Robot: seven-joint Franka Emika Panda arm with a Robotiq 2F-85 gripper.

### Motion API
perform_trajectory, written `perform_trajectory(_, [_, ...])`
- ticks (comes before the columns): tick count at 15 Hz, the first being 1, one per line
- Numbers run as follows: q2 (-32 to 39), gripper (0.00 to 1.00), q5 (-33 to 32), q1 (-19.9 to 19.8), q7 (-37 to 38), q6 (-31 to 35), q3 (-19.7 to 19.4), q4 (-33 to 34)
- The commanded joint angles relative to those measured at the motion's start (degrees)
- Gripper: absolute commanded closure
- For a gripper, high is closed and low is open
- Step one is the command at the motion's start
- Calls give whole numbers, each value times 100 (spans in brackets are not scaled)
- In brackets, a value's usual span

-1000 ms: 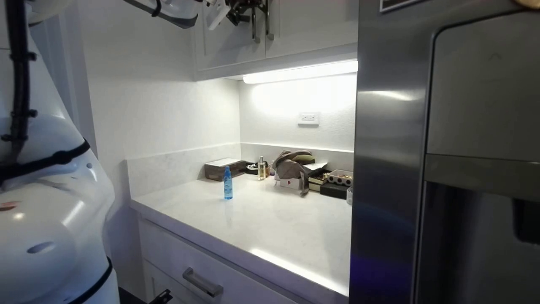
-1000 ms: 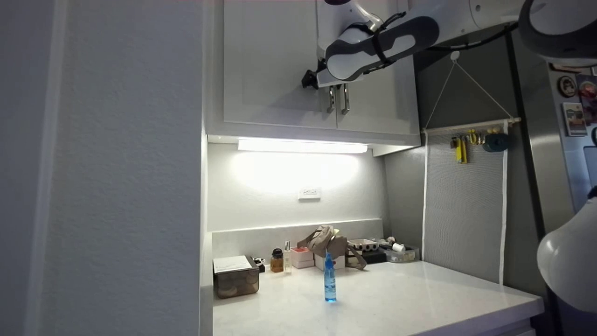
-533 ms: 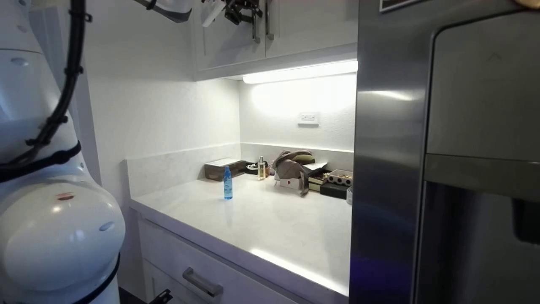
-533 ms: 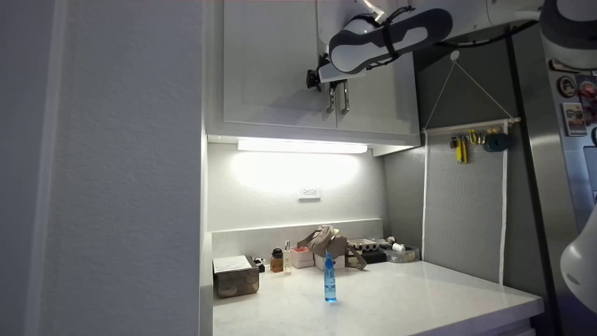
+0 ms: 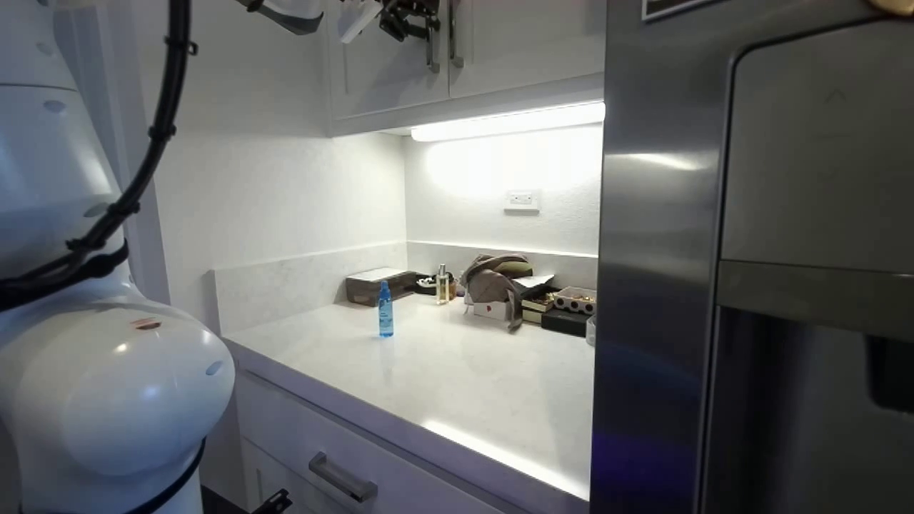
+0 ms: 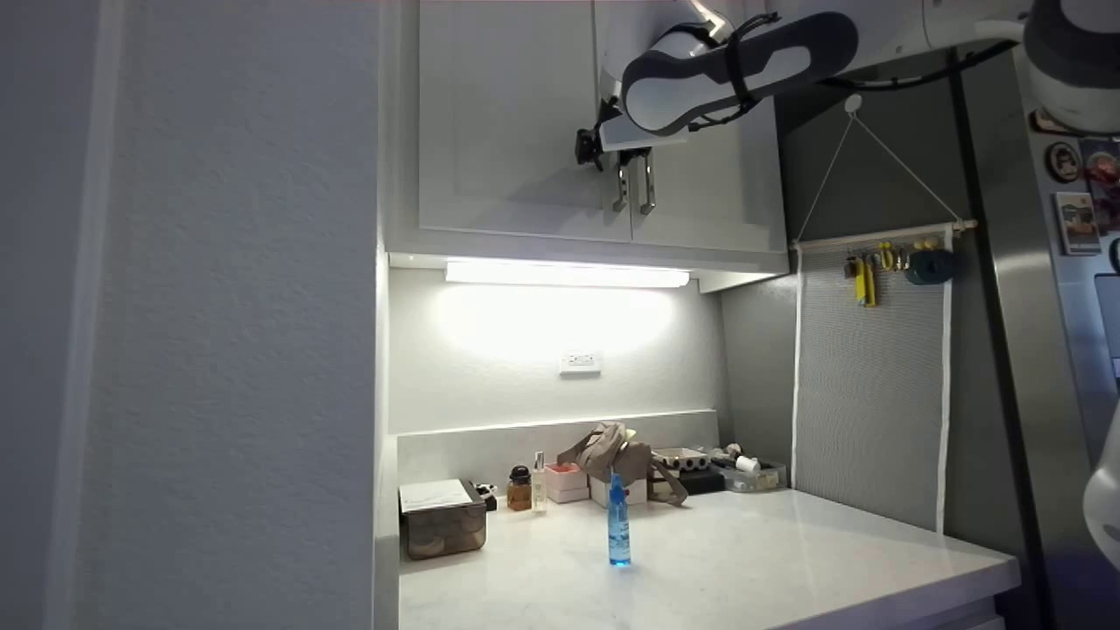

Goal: Open the top left and right cabinet doors respectively

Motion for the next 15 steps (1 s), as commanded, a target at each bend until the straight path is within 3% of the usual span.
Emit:
perform_trajectory(1, [-288, 81, 20, 223, -61, 158, -189, -485])
perform_trajectory(6, [-743, 81, 155, 303, -279, 610, -397, -1143])
perform_trajectory(7, [-833, 45, 198, 311, -375, 679, -428, -1280])
perform_trajectory(8, [-934, 80, 211, 304, -451, 668, -443, -1419])
perform_trajectory(10, [-1120, 77, 309, 323, -643, 658, -453, -1702])
perform_trajectory(13, [-1324, 100, 438, 297, -864, 678, -477, -1970])
perform_trajectory(15, [-1421, 97, 507, 246, -936, 783, -474, -2074])
